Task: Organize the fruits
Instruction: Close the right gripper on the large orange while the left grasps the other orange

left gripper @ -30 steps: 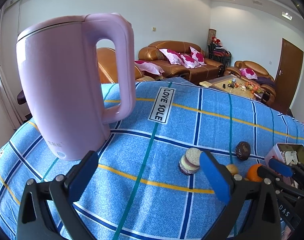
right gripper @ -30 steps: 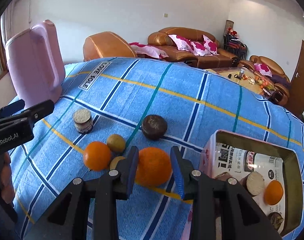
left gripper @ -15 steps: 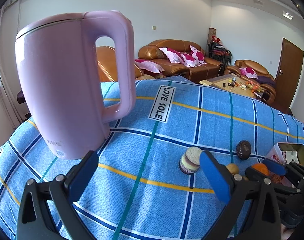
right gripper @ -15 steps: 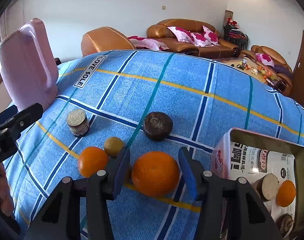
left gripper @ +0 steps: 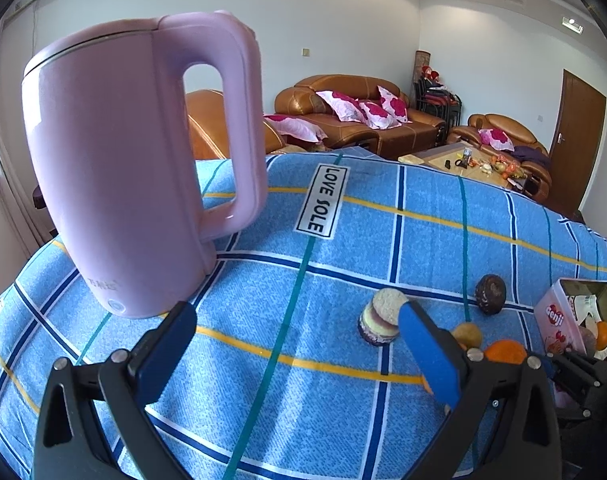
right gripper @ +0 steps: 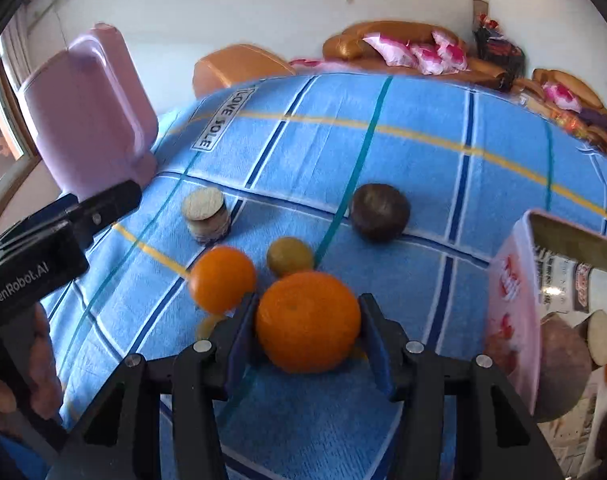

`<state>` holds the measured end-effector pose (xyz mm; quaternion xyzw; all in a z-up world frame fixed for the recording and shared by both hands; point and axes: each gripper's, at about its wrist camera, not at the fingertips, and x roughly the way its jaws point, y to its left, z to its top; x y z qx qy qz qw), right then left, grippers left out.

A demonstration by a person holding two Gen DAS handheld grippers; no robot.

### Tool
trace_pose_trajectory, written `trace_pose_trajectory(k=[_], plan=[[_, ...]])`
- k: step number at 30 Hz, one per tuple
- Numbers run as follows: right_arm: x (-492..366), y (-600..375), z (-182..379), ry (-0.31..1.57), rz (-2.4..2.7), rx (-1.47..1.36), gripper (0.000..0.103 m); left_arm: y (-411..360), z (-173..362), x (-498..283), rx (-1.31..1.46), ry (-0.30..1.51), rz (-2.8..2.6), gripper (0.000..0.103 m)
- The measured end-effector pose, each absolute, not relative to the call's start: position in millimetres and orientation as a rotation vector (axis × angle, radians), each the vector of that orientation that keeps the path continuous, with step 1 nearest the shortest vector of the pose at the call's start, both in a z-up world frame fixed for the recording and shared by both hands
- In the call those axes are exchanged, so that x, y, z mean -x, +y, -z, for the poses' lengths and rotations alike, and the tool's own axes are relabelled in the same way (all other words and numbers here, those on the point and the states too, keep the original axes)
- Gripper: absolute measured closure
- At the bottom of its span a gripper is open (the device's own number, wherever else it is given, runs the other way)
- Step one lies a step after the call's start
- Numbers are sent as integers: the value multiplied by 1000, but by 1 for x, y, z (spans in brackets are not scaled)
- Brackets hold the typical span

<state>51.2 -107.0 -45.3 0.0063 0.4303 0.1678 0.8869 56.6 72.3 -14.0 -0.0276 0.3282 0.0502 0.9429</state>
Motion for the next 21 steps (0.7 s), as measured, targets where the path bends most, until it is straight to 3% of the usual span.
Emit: trace_pose_trajectory(k=[4,13,21], plan=[[-46,-107,42,886,-339,-21,54,68,14,-58,44,658,-53,0],[-9,-160,-1,679,-186,-186,54,29,35,-70,9,752,230,2],[-1,-163,-10,597,-160,-216,54,10,53,-85,32,886,331,30]])
